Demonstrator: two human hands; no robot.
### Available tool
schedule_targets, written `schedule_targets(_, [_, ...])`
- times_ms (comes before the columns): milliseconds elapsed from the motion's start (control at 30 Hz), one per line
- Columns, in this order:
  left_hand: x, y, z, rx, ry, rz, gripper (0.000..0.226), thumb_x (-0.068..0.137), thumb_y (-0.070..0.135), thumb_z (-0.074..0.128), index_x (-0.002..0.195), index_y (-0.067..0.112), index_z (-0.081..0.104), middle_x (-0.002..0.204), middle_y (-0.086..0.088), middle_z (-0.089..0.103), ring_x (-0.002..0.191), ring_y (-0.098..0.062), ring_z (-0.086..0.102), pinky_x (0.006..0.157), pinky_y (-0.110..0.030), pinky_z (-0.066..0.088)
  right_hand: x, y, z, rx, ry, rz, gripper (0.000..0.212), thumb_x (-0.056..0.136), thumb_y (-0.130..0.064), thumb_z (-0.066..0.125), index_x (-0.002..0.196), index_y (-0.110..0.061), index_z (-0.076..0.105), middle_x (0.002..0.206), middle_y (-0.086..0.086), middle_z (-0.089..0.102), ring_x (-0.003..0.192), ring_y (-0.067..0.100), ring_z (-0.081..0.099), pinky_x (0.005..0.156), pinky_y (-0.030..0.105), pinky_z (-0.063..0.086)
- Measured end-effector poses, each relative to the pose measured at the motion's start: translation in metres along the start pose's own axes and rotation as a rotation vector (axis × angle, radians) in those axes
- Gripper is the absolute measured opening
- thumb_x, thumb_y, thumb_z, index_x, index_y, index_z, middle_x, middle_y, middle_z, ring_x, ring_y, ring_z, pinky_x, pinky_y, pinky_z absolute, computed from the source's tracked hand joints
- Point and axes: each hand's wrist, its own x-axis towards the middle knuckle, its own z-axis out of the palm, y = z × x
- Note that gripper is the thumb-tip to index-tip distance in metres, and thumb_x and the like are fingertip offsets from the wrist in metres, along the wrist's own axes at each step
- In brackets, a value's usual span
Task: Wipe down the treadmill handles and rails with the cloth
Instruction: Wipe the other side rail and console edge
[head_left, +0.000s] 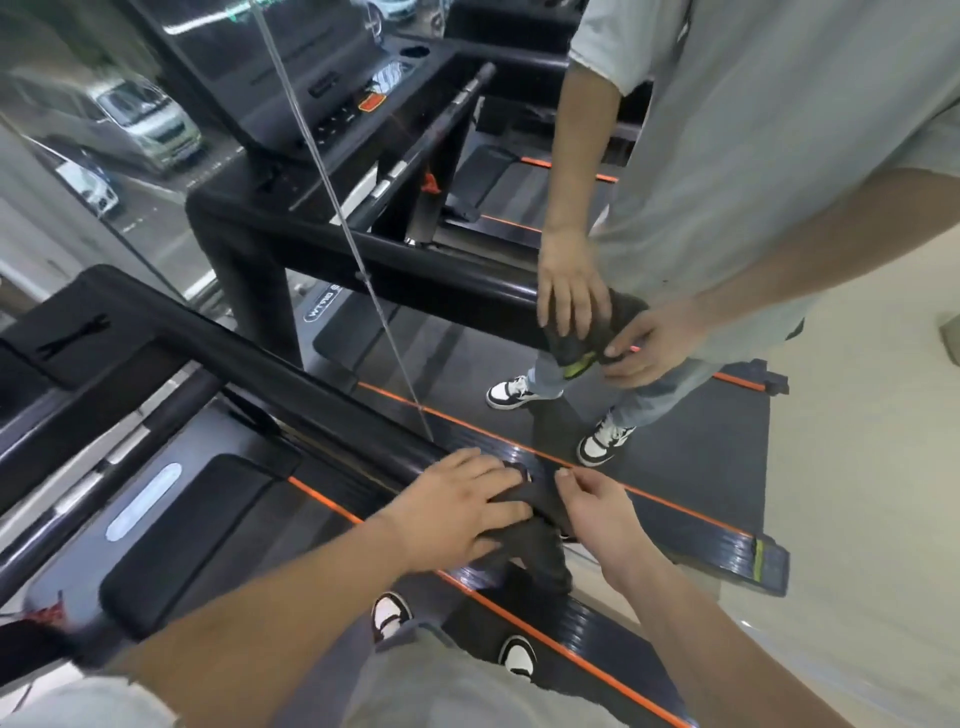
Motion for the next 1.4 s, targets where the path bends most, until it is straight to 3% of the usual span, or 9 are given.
schedule_targets(167, [-0.008, -0.057, -0.010, -0.085, 0.055, -0.540, 0.058, 0.102, 0.061, 0.037, 0.103, 0.017, 0.075, 0.097, -0.006, 0.070, 0.093, -0.034, 0.065, 0.089, -0.039, 0.050, 0.006, -0.015, 0.002, -0.015, -0.077, -0.057, 0.035, 0.104, -0.034, 0.053, 0.101, -0.002, 0.067, 0.079, 0.005, 0.057, 0.078, 0.015, 0.050, 0.075, 0.035, 0.045])
schedule_targets(300, [0.033, -0.021, -0.018, -0.088, -0.130, -0.875, 0.057, 0.095, 0.058, 0.036, 0.109, 0.020, 0.076, 0.111, -0.007, 0.071, 0.115, -0.033, 0.059, 0.114, -0.045, 0.032, 0.012, -0.030, 0.010, -0.039, -0.024, -0.093, 0.023, 0.105, -0.034, 0.052, 0.111, -0.016, 0.066, 0.096, -0.006, 0.065, 0.089, 0.012, 0.057, 0.082, 0.028, 0.042])
schedule_targets(500, [0.025, 0.042, 0.008, -0.187, 0.125, -0.381, 0.032, 0.094, 0.052, 0.053, 0.102, 0.028, 0.072, 0.099, 0.001, 0.062, 0.100, -0.028, 0.056, 0.109, -0.047, 0.037, 0.032, -0.049, 0.028, -0.221, -0.072, -0.176, 0.028, 0.104, -0.031, 0.054, 0.085, -0.018, 0.068, 0.073, -0.006, 0.066, 0.073, 0.011, 0.059, 0.063, 0.020, 0.044])
schedule_targets(633, [-0.002, -0.003, 0.006, -0.155, 0.223, -0.426, 0.040, 0.097, 0.061, 0.052, 0.112, 0.030, 0.072, 0.109, 0.003, 0.066, 0.112, -0.024, 0.059, 0.116, -0.052, 0.037, 0.043, -0.069, 0.058, -0.405, -0.114, -0.334, 0.023, 0.103, -0.035, 0.053, 0.084, -0.027, 0.064, 0.076, -0.012, 0.067, 0.077, 0.000, 0.060, 0.065, 0.013, 0.039])
schedule_targets(733, [-0.033, -0.042, -0.003, -0.287, 0.217, -0.619, 0.053, 0.095, 0.066, 0.049, 0.131, 0.032, 0.065, 0.143, 0.002, 0.057, 0.144, -0.026, 0.042, 0.126, -0.058, 0.013, 0.047, -0.083, 0.086, -0.438, -0.291, -0.414, 0.021, 0.104, -0.037, 0.053, 0.119, -0.030, 0.067, 0.113, -0.014, 0.071, 0.108, 0.004, 0.063, 0.094, 0.022, 0.047])
schedule_targets(833, [-0.070, -0.062, -0.004, -0.562, 0.299, -0.683, 0.066, 0.089, 0.054, 0.061, 0.150, 0.031, 0.049, 0.170, 0.001, 0.016, 0.160, -0.017, -0.001, 0.128, -0.045, -0.006, 0.039, -0.093, 0.112, -0.583, -0.572, -0.420, 0.072, 0.098, -0.052, 0.058, 0.161, -0.034, 0.026, 0.162, -0.010, 0.036, 0.147, 0.006, 0.036, 0.123, 0.032, 0.030])
schedule_targets(933, [-0.105, -0.074, -0.001, -0.803, 0.531, -0.758, 0.067, 0.080, 0.023, 0.064, 0.146, 0.019, 0.053, 0.167, 0.006, 0.023, 0.155, 0.000, 0.016, 0.127, -0.025, 0.015, 0.035, -0.107, 0.145, -1.027, -0.513, -0.433, 0.108, 0.086, -0.082, 0.043, 0.164, -0.026, -0.005, 0.168, -0.002, 0.023, 0.150, 0.019, 0.034, 0.117, 0.039, 0.037])
schedule_targets(1067, [-0.140, -0.106, 0.004, -0.732, 0.720, -1.048, 0.057, 0.074, 0.008, 0.054, 0.129, 0.022, 0.065, 0.153, 0.011, 0.047, 0.121, -0.002, 0.058, 0.085, -0.008, 0.044, 0.037, -0.131, 0.203, -1.396, -0.234, -0.354, 0.101, 0.091, -0.082, 0.035, 0.156, -0.006, 0.021, 0.146, 0.010, 0.052, 0.130, 0.027, 0.057, 0.097, 0.039, 0.048])
schedule_targets(1400, [-0.197, -0.189, -0.003, -0.928, 0.833, -1.312, 0.032, 0.085, -0.003, 0.057, 0.093, 0.027, 0.060, 0.091, 0.012, 0.062, 0.076, -0.012, 0.060, 0.071, -0.034, 0.051, 0.067, -0.194, 0.329, -1.331, -0.144, -0.576, 0.082, 0.093, -0.079, 0.032, 0.133, -0.008, 0.041, 0.127, 0.015, 0.059, 0.113, 0.033, 0.062, 0.086, 0.041, 0.051])
